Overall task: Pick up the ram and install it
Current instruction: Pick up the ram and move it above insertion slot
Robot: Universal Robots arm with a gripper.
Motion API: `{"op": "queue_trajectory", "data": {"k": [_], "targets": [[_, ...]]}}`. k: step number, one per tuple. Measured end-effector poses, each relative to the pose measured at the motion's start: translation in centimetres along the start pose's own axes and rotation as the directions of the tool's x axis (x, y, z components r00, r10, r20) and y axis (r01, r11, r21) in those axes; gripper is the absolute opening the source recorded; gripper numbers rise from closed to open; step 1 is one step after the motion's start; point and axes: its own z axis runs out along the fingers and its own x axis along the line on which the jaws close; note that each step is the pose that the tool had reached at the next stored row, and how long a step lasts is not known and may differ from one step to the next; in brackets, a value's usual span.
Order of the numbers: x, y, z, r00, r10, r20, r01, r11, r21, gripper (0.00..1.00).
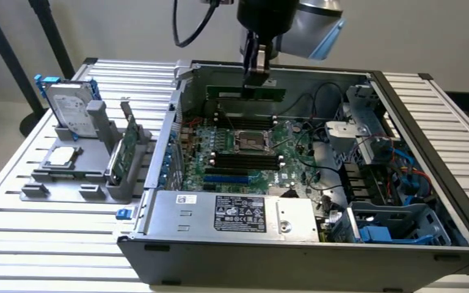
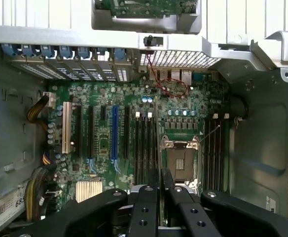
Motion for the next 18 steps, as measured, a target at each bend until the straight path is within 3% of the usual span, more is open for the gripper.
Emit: {"op": "queue_trajectory", "data": {"k": [5, 8, 13, 18], "targets": [[0.0, -0.23, 0.62, 0.9985, 0.055, 0.005, -0.055, 0.9985, 0.0037, 0.14], [-0.1, -0.32, 0.99, 0.9976, 0.069, 0.0047, -0.069, 0.9976, 0.0048, 0.14], [-0.2, -0.59, 1.49, 0.9969, 0.079, -0.0061, -0.079, 0.9968, 0.007, 0.14], [-0.2, -1.05, 1.98, 0.9966, 0.081, -0.0123, -0.081, 0.9966, 0.0121, 0.14]]}}
